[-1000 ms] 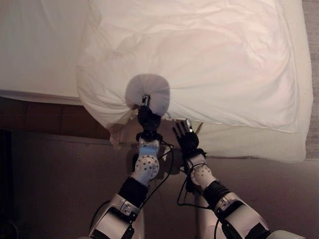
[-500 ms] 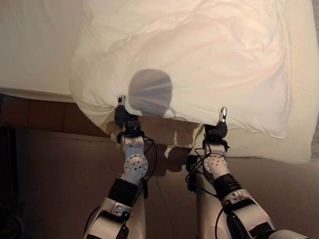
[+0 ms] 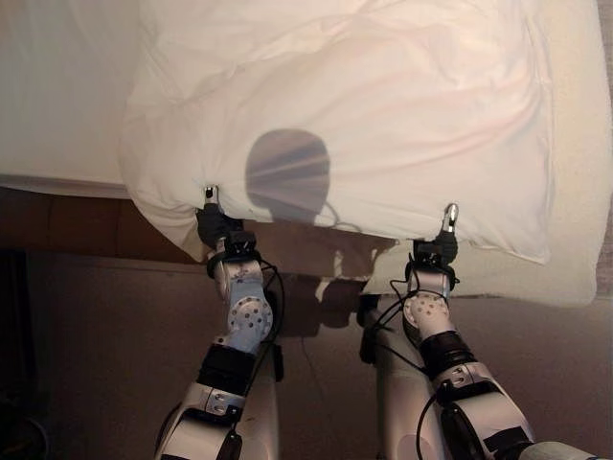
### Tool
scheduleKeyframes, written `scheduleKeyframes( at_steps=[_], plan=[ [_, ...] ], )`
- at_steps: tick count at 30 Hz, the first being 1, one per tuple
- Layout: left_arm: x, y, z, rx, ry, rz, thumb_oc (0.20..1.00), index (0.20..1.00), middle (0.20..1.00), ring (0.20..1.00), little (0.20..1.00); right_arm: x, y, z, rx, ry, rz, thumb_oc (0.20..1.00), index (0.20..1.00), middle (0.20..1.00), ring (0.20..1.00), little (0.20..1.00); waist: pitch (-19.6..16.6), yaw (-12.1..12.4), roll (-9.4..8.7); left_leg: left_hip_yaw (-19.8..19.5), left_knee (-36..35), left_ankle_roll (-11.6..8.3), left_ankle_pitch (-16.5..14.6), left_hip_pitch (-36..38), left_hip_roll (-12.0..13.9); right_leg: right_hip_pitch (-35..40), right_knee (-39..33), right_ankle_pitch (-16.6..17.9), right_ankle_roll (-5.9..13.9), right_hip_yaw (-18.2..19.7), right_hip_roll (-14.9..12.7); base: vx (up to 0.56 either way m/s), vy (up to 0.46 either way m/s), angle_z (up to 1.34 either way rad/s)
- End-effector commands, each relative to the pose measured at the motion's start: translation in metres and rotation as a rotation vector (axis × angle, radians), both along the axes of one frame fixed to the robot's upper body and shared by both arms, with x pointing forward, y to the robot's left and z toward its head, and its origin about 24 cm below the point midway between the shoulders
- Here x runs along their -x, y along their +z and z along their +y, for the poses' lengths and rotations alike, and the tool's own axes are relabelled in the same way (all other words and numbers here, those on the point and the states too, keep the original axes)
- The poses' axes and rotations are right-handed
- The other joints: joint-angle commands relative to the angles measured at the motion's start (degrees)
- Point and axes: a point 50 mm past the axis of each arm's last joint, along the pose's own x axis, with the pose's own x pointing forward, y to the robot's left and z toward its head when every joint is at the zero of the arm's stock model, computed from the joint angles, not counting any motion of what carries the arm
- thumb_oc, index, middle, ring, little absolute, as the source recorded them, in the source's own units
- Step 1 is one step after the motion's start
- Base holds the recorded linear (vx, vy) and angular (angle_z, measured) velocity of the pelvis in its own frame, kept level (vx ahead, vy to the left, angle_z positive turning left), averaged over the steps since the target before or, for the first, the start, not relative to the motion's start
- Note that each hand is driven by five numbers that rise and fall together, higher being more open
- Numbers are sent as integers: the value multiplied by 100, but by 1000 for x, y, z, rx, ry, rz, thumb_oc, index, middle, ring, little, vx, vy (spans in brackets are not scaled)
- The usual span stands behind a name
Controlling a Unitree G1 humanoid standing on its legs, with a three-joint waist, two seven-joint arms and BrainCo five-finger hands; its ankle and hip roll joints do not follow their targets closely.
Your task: Make the bed
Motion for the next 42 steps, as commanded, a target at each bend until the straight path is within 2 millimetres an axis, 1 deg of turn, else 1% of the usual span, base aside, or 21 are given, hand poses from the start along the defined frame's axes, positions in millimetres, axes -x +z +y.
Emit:
scheduleKeyframes(
  at_steps=[1,5,6,7,8,15,21,22,23,24,25,26,27,28,31,34,35,37,38,40,42],
  plan=[
    [32,42,74,-19,360,-251,200,200,200,200,200,26,8,-72,45,-297,-48,1000,1000,1000,1000,1000,-513,40,213,192,35,340,118,-390,-348,290,104,-435,442,17,-10,17,-4,-7],
    [31,39,76,-15,368,-226,200,200,200,200,200,26,14,-75,62,-313,-62,1000,1000,1000,1000,1000,-560,24,236,201,63,342,102,-414,-344,237,164,-445,441,48,-15,4,-2,-1],
    [31,39,76,-15,368,-226,200,200,200,200,200,26,15,-75,63,-313,-62,906,906,906,906,906,-562,23,237,202,66,342,102,-419,-344,232,167,-446,441,49,-16,0,0,0],
    [31,39,76,-14,369,-226,200,200,200,200,200,26,18,-76,77,-313,-70,420,420,420,420,420,-574,22,240,207,74,336,107,-438,-339,211,176,-442,444,47,-18,0,0,0],
    [31,39,76,-15,369,-223,200,200,200,200,200,26,20,-76,82,-313,-76,200,200,200,200,200,-592,19,247,211,68,334,107,-441,-339,200,182,-452,443,50,-15,0,0,0],
    [31,36,75,-29,356,-208,200,200,200,200,200,25,29,-68,113,-277,-128,200,200,200,200,200,-633,9,242,205,99,341,101,-481,-333,146,238,-469,425,65,-1,0,0,0],
    [34,26,79,-22,356,-183,200,200,200,200,200,30,51,-57,134,-250,-258,200,200,200,200,200,-653,5,250,237,112,350,100,-524,-333,79,261,-469,418,92,2,0,0,0],
    [35,23,79,-11,351,-175,235,235,235,235,235,31,57,-54,123,-251,-297,200,200,200,200,200,-642,7,260,250,103,351,103,-525,-324,67,269,-471,417,91,0,0,0,0],
    [35,16,78,-1,341,-153,787,787,787,787,787,34,65,-51,119,-258,-343,200,200,200,200,200,-640,6,265,257,99,358,106,-523,-316,48,281,-472,417,112,11,0,0,0],
    [35,15,79,-1,341,-153,1000,1000,1000,1000,1000,35,65,-51,120,-258,-341,200,200,200,200,200,-646,7,263,260,98,358,105,-521,-315,46,283,-472,417,116,12,0,0,0],
    [35,7,76,11,317,-132,1000,1000,1000,1000,1000,38,77,-48,113,-261,-407,200,200,200,200,200,-632,-1,265,268,105,357,112,-530,-318,45,280,-471,413,126,14,0,0,0],
    [35,7,76,12,316,-132,1000,1000,1000,1000,1000,39,76,-47,113,-261,-406,200,200,200,200,200,-636,-1,265,269,107,357,111,-530,-318,46,280,-471,413,127,14,0,0,0],
    [34,-1,73,25,288,-108,1000,1000,1000,1000,1000,44,90,-43,126,-255,-480,200,200,200,200,200,-636,-13,259,268,101,359,119,-531,-318,35,281,-475,408,144,25,0,0,0],
    [34,-2,73,26,287,-108,1000,1000,1000,1000,1000,44,89,-43,127,-256,-478,200,200,200,200,200,-642,-13,259,270,98,359,120,-529,-318,34,282,-475,408,147,25,0,0,0],
    [28,-21,65,64,213,-49,1000,1000,1000,1000,1000,54,109,-29,165,-211,-593,200,200,200,200,200,-642,-58,228,313,83,367,123,-519,-297,8,271,-441,418,174,29,-4,3,-1],
    [21,-31,59,91,170,-22,1000,1000,1000,1000,1000,60,119,-19,181,-169,-665,200,200,200,200,200,-646,-107,173,360,105,372,110,-514,-279,-12,284,-422,420,216,37,-8,13,-6],
    [20,-31,59,92,170,-23,1000,1000,1000,1000,1000,61,119,-19,181,-168,-665,200,200,200,200,200,-645,-107,172,363,108,372,109,-514,-279,-14,288,-423,420,220,36,-9,7,-8],
    [11,-37,52,129,135,4,1000,1000,1000,1000,1000,65,126,-10,191,-120,-721,200,200,200,200,200,-655,-162,109,388,129,355,106,-511,-248,-34,311,-420,421,257,56,-3,1,-5],
    [11,-37,53,130,135,2,1000,1000,1000,1000,1000,65,126,-10,191,-120,-722,200,200,200,200,200,-653,-161,107,393,128,355,106,-509,-248,-36,313,-421,421,262,57,0,0,0],
    [-1,-36,43,146,98,20,1000,1000,1000,1000,1000,68,129,-1,187,-73,-758,200,200,200,200,200,-674,-234,43,427,154,345,94,-519,-218,-61,333,-420,420,290,71,0,0,0],
    [-5,-34,41,153,91,18,1000,1000,1000,1000,1000,70,130,1,181,-64,-770,200,200,200,200,200,-678,-258,19,444,159,343,89,-522,-210,-68,329,-413,424,308,78,0,0,0]
  ],
)
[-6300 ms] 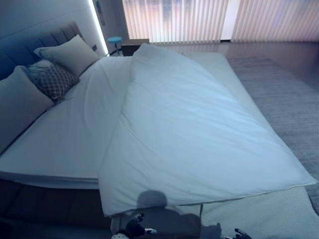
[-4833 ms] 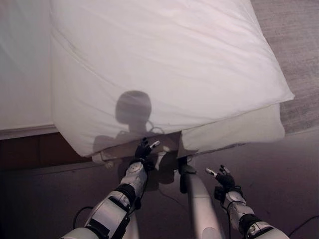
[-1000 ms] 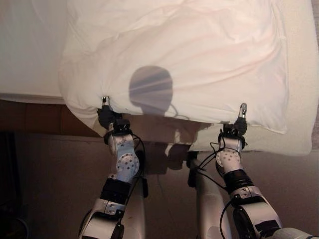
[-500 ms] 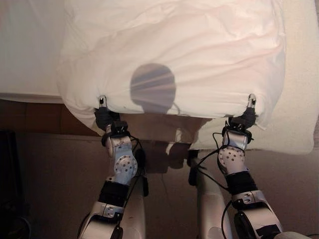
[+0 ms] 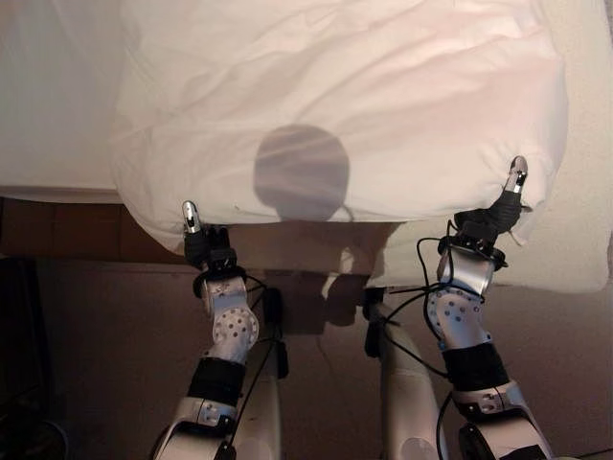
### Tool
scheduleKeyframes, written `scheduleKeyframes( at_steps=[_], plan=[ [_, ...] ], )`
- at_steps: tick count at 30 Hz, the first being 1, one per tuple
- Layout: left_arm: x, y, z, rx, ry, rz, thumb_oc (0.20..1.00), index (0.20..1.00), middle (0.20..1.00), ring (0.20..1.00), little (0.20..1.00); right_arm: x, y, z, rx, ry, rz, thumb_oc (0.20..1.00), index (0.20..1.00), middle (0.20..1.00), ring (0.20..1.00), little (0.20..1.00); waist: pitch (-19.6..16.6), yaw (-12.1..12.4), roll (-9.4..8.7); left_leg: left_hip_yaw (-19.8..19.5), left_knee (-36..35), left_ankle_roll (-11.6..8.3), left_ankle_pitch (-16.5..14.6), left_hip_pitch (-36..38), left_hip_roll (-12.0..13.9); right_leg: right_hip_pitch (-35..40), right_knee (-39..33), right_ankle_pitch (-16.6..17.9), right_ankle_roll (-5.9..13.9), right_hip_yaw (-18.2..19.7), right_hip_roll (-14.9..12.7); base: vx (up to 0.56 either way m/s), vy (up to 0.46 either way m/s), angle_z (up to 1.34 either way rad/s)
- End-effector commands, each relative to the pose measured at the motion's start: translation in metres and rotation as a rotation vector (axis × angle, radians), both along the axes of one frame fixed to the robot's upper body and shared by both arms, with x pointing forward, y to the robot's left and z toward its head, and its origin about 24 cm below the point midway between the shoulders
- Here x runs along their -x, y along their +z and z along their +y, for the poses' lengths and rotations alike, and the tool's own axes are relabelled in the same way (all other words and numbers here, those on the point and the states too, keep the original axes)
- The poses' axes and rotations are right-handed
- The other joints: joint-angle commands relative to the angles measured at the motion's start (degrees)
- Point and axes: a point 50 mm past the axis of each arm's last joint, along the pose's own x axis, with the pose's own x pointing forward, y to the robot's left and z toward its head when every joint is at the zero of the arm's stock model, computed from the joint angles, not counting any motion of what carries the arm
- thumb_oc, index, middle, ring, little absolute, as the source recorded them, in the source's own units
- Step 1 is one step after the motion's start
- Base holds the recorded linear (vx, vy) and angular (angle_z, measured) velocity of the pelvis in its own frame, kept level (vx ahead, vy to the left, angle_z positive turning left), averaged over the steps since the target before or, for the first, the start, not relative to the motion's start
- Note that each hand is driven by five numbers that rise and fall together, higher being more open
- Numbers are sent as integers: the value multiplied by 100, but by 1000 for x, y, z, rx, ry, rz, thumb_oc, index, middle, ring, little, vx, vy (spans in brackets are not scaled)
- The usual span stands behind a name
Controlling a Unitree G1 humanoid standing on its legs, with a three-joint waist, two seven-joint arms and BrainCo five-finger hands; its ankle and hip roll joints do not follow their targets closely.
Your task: Make the bed
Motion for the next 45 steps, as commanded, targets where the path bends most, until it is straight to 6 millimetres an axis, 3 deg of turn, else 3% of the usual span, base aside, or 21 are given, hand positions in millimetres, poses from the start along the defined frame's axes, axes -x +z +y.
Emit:
scheduleKeyframes(
  at_steps=[1,11,23,39,44,45],
  plan=[
    [1,8,19,-21,77,-58,1000,1000,1000,1000,1000,26,21,1,52,-42,-214,200,200,200,200,200,-646,-214,-80,188,63,344,90,-451,-202,207,107,-396,443,63,75,0,0,0],
    [-19,16,7,-16,31,-27,1000,1000,1000,1000,1000,33,27,11,66,17,-255,200,200,200,200,200,-638,-380,-211,299,172,342,33,-453,-156,172,124,-366,466,168,120,9,7,-7],
    [7,-22,4,48,-5,6,1000,1000,1000,1000,1000,38,32,5,63,-2,-285,200,200,200,200,200,-578,-288,-200,278,131,346,55,-434,-175,221,59,-318,461,156,126,0,0,0],
    [-17,25,9,-72,-29,-158,1000,1000,1000,1000,1000,25,20,14,67,52,-247,200,200,200,200,200,-623,-331,-262,344,238,357,-14,-459,-143,189,85,-327,454,230,144,0,0,0],
    [-20,27,9,-92,-40,-164,1000,1000,1000,1000,1000,23,17,14,66,61,-241,200,200,200,200,200,-632,-362,-263,367,263,352,-25,-459,-143,185,75,-317,458,260,155,0,0,0],
    [-20,27,9,-98,-38,-162,900,900,900,900,900,23,17,14,68,63,-242,200,200,200,200,200,-637,-364,-261,378,268,352,-27,-464,-136,173,76,-313,461,269,160,0,0,0]
  ],
)
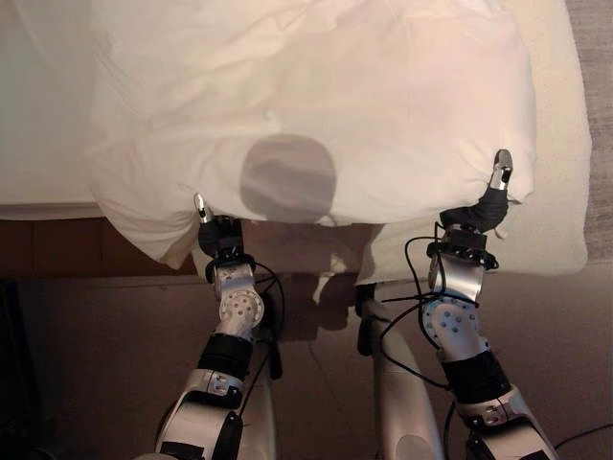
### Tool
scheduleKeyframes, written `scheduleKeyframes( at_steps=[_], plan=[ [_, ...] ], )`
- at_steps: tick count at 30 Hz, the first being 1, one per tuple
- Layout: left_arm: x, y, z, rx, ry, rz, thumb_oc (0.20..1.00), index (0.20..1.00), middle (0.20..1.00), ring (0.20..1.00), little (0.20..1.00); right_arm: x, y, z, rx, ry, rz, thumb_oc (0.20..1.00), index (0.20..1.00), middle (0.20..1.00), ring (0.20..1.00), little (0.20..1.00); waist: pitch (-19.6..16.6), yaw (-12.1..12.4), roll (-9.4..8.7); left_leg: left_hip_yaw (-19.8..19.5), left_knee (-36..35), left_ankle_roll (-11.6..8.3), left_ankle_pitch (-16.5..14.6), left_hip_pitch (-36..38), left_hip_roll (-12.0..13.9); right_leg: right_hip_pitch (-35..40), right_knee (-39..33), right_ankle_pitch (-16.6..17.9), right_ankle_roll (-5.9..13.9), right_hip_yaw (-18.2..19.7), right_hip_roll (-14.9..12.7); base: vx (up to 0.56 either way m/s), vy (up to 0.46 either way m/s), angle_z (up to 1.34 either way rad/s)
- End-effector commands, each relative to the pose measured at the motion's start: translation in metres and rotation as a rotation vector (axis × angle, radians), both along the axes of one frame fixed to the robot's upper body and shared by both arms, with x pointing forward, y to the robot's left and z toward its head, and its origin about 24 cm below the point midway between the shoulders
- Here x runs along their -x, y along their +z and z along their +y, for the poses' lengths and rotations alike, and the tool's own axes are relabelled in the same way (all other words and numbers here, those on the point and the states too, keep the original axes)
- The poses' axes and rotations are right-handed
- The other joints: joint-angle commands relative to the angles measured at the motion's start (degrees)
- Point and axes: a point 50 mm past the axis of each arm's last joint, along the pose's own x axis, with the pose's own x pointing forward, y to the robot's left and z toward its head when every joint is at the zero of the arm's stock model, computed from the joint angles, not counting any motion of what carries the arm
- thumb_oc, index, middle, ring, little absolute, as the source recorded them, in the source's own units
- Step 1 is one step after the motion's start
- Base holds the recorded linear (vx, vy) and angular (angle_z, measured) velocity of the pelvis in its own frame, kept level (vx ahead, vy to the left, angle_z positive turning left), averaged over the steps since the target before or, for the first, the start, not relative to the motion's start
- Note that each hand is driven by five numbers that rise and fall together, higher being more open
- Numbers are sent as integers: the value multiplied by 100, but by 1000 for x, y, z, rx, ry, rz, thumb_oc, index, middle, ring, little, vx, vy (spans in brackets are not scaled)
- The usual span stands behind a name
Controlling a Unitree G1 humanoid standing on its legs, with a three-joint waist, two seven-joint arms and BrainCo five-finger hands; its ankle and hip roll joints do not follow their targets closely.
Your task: Make the bed
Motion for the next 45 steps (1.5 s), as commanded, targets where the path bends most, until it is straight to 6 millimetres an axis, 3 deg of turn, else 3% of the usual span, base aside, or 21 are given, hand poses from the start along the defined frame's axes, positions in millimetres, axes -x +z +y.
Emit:
scheduleKeyframes(
  at_steps=[1,2,12,19,26,28,29,31,32,35,36,37,39,40,41,42,43,45],
  plan=[
    [-6,23,15,-130,42,-98,501,501,501,501,501,18,17,-2,12,-31,-183,200,200,200,200,200,-567,-127,-123,226,-52,353,126,-302,-194,260,160,-458,453,70,56,0,0,0],
    [-7,22,15,-130,45,-91,200,200,200,200,200,18,17,-2,15,-31,-182,200,200,200,200,200,-569,-141,-122,229,-38,346,124,-309,-185,259,169,-463,448,77,59,0,0,0],
    [-6,18,17,-139,66,-57,200,200,200,200,200,19,15,-1,13,-26,-173,200,200,200,200,200,-574,-153,-93,228,-48,318,142,-274,-188,259,222,-493,432,89,84,4,-8,-4],
    [8,10,35,-82,181,-24,200,200,200,200,200,23,6,-6,21,-49,-104,200,200,200,200,200,-575,-68,-1,106,-408,237,339,57,-170,494,209,-590,347,16,179,13,-98,-4],
    [50,-2,70,-81,350,-22,200,200,200,200,200,25,-25,-37,85,-179,87,200,200,200,200,200,-611,262,-15,-488,-779,-1,749,491,-109,963,383,-976,131,-388,353,8,-204,8],
    [52,0,72,-85,362,-27,200,200,200,200,200,25,-26,-40,88,-191,95,200,200,200,200,200,-608,303,-51,-642,-794,-35,764,526,-171,1005,369,-958,133,-413,331,-12,-64,36],
    [60,-1,79,-94,401,-30,200,200,200,200,200,23,-32,-45,111,-213,134,200,200,200,200,200,-648,401,-115,-955,-931,-16,675,752,-172,1051,388,-975,129,-436,312,-10,-7,16],
    [67,5,82,-127,427,-49,200,200,200,200,200,21,-40,-47,124,-215,171,200,200,200,200,200,-639,494,-194,-1114,-837,2,607,875,78,1085,432,-977,142,-415,245,-1,87,13],
    [71,12,85,-156,454,-77,200,200,200,200,200,20,-51,-51,142,-231,230,200,200,200,200,200,-665,533,-192,-1250,-992,52,571,1151,369,1193,440,-996,211,-382,171,14,148,18],
    [71,13,85,-157,454,-77,200,200,200,200,200,20,-51,-51,142,-231,229,200,200,200,200,200,-671,527,-188,-1258,-1021,52,607,1144,370,1191,408,-963,207,-391,173,8,80,14],
    [73,19,86,-168,469,-108,200,200,200,200,200,21,-58,-57,149,-261,274,200,200,200,200,200,-681,528,-163,-1221,-1153,30,706,1226,546,1267,423,-980,276,-417,68,13,419,7],
    [75,27,85,-187,467,-140,200,200,200,200,200,24,-67,-63,141,-288,328,200,200,200,200,200,-766,534,-63,-1174,-1558,-44,934,1309,735,1391,269,-878,433,-468,-129,1,567,15],
    [76,33,86,-214,469,-164,200,200,200,200,200,26,-77,-70,145,-317,391,200,200,200,200,200,-788,575,-19,-1092,-1534,-40,818,1341,623,1527,-21,-612,612,-498,-390,-34,592,34],
    [76,35,87,-221,465,-179,200,200,200,200,200,28,-79,-70,158,-323,407,200,200,200,200,200,-796,561,-21,-1039,-1220,32,547,1203,424,1606,-258,-337,728,-459,-614,-13,852,37],
    [73,40,82,-242,427,-204,200,200,200,200,200,32,-85,-76,173,-345,442,200,200,200,200,200,-749,490,-63,-862,-281,139,-74,929,-116,2068,-916,414,949,-398,-1123,-6,969,42],
    [72,40,81,-263,412,-207,200,200,200,200,200,34,-87,-77,183,-354,456,200,200,200,200,200,-748,417,-45,-752,165,268,-304,715,-422,2139,-1191,956,1013,-375,-1377,19,1028,55],
    [71,43,79,-295,404,-216,200,200,200,200,200,33,-87,-78,200,-366,464,200,200,200,200,200,-743,405,-4,-611,406,284,-418,602,-548,2214,-1410,1325,1013,-471,-1523,15,773,74],
    [74,45,79,-356,392,-219,200,200,200,200,200,32,-87,-73,198,-355,456,200,200,200,200,200,-865,343,130,-563,535,520,-556,518,-748,2314,-1758,1402,920,-330,-1612,69,651,58]
  ],
)
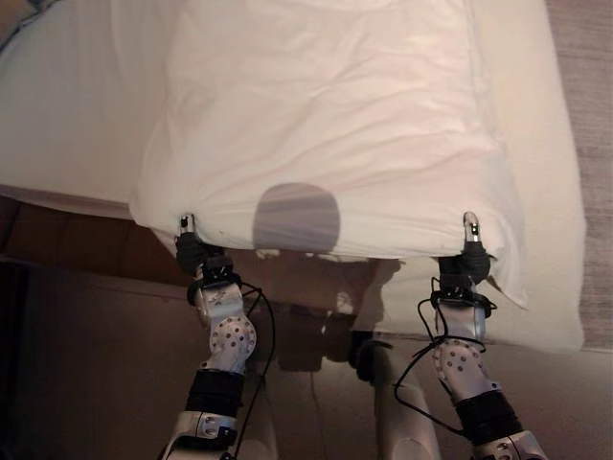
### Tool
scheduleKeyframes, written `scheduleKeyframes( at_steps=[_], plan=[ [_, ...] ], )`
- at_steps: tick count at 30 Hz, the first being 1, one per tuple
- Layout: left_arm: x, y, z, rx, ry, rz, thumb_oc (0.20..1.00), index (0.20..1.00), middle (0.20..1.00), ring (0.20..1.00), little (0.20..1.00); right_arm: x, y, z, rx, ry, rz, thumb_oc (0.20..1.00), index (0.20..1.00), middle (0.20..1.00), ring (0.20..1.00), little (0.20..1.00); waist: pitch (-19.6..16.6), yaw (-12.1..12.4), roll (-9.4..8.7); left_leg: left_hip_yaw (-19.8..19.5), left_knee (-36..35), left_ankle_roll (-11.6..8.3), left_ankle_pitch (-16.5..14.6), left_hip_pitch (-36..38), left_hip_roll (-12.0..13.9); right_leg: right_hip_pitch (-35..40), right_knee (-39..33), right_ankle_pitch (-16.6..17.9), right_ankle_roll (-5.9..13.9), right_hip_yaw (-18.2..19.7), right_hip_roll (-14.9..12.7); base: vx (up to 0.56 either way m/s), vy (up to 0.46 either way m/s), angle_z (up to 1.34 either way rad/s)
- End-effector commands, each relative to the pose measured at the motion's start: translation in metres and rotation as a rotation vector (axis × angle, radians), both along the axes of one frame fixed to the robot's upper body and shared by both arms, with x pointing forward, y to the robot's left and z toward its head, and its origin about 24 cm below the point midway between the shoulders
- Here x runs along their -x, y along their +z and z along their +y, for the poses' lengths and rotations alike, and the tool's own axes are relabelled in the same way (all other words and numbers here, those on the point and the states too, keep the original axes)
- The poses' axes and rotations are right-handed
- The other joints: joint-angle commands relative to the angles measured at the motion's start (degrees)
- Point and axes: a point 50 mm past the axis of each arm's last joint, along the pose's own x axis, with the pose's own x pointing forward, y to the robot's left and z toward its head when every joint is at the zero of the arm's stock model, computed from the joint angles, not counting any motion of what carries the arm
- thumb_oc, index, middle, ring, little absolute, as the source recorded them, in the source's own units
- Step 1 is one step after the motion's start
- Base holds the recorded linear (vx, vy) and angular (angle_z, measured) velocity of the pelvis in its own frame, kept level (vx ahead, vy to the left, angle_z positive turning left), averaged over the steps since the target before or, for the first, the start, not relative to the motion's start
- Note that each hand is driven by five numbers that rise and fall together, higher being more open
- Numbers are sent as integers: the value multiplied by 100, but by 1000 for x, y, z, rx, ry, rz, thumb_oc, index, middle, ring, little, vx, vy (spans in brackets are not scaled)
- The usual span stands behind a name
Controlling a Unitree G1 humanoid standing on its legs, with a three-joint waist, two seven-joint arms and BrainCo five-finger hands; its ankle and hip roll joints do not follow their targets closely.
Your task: Make the bed
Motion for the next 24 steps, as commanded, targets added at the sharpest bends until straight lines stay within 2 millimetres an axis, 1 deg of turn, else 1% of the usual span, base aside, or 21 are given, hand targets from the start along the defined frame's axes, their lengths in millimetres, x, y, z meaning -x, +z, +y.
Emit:
scheduleKeyframes(
  at_steps=[1,2,3,4,5,6,7,8,9,11,12,14,15,16,17,18,19,20,21,22,24],
  plan=[
    [34,50,83,-212,318,-264,200,200,200,200,200,15,8,-23,41,-135,-63,200,200,200,200,200,-591,55,-70,-146,900,375,-614,-477,-421,1062,-1933,1577,481,806,-462,71,586,30],
    [34,50,83,-223,309,-268,200,200,200,200,200,15,6,-23,27,-124,-67,200,200,200,200,200,-642,39,-89,-113,875,419,-623,-479,-459,924,-1734,1262,421,950,-247,23,508,28],
    [34,51,83,-236,305,-269,200,200,200,200,200,14,1,-22,18,-120,-52,200,200,200,200,200,-639,62,-106,-14,824,424,-576,-450,-489,836,-1617,900,349,856,29,-20,452,1],
    [36,49,83,-242,301,-257,200,200,200,200,200,12,0,-20,16,-114,-43,200,200,200,200,200,-645,71,-120,-2,654,481,-546,-380,-569,693,-1534,694,291,770,282,-29,384,-11],
    [39,44,85,-235,308,-237,200,200,200,200,200,12,-2,-18,20,-99,-35,200,200,200,200,200,-598,90,-154,55,451,486,-506,-204,-610,514,-1238,451,199,629,647,-44,353,-30],
    [40,43,87,-241,312,-227,200,200,200,200,200,11,-5,-15,51,-71,-11,200,200,200,200,200,-590,91,-201,115,213,505,-407,-102,-692,346,-1000,315,152,577,936,-24,302,-54],
    [41,39,87,-233,307,-209,200,200,200,200,200,12,-9,-15,40,-69,-5,200,200,200,200,200,-581,39,-203,114,-25,521,-345,34,-732,241,-742,147,101,715,1285,-17,269,-75],
    [40,36,85,-225,298,-195,200,200,200,200,200,15,-13,-15,49,-60,12,200,200,200,200,200,-607,-21,-255,146,-312,523,-224,174,-796,147,-515,61,66,918,1660,13,211,-58],
    [40,36,84,-229,292,-192,200,200,200,200,200,16,-14,-16,64,-56,20,200,200,200,200,200,-631,-67,-275,149,-467,515,-176,233,-838,98,-541,37,70,997,1849,20,144,-31],
    [40,28,78,-240,265,-160,200,200,200,200,200,21,-19,-16,71,-49,36,200,200,200,200,200,-666,-138,-295,150,-672,521,-100,349,-898,159,-670,-17,-20,1157,2096,24,69,0],
    [41,27,75,-241,254,-156,200,200,200,200,200,24,-21,-18,80,-49,45,200,200,200,200,200,-673,-156,-286,143,-668,530,-106,370,-929,202,-727,-20,-55,1255,2162,3,23,-3],
    [41,24,72,-234,237,-153,200,200,200,200,200,26,-24,-18,87,-46,60,200,200,200,200,200,-688,-143,-274,240,-555,536,-121,305,-955,360,-944,7,-57,1207,2045,-14,-1,4],
    [42,22,70,-226,229,-151,200,200,200,200,200,25,-25,-19,95,-43,71,200,200,200,200,200,-683,-144,-246,281,-482,539,-128,271,-931,385,-966,39,-64,1243,2034,-30,-10,5],
    [44,18,70,-202,230,-143,200,200,200,200,200,23,-26,-18,92,-37,78,200,200,200,200,200,-689,-93,-189,413,-407,506,-132,245,-897,512,-1133,60,-42,1221,1998,-26,-7,-6],
    [44,18,70,-201,229,-143,200,200,200,200,200,23,-26,-18,93,-37,78,200,200,200,200,200,-686,-88,-187,417,-401,506,-136,247,-893,520,-1143,66,-42,1225,2002,-5,-35,-9],
    [43,15,68,-186,221,-137,200,200,200,200,200,23,-27,-19,95,-40,84,200,200,200,200,200,-714,-98,-150,460,-234,461,-133,187,-888,629,-1249,51,-67,1229,1980,-40,-92,-21],
    [40,15,63,-166,200,-146,200,200,200,200,200,23,-22,-26,119,-64,80,200,200,200,200,200,-586,-105,-81,658,582,-112,360,-196,-734,788,-1264,-64,-170,1123,1894,-44,-96,-17],
    [40,15,63,-165,199,-147,200,200,200,200,200,23,-22,-26,119,-65,80,200,200,200,200,200,-586,-114,-66,643,633,-121,342,-230,-721,779,-1258,-64,-177,1107,1906,-66,-76,14],
    [40,15,61,-155,189,-153,200,200,200,200,200,23,-20,-27,115,-73,72,200,200,200,200,200,-541,-125,-34,788,766,-307,467,-240,-607,777,-1185,-95,-245,1049,1906,-27,-20,47],
    [40,13,59,-146,186,-147,200,200,200,200,200,22,-19,-27,106,-79,67,200,200,200,200,200,-525,-120,-14,842,859,-341,439,-208,-565,766,-1109,-128,-269,1010,1868,-35,-24,63],
    [43,9,61,-130,201,-132,200,200,200,200,200,22,-18,-25,107,-74,66,200,200,200,200,200,-520,-125,5,835,928,-234,353,-249,-486,697,-1003,-164,-261,984,1830,-29,-15,27]
  ],
)
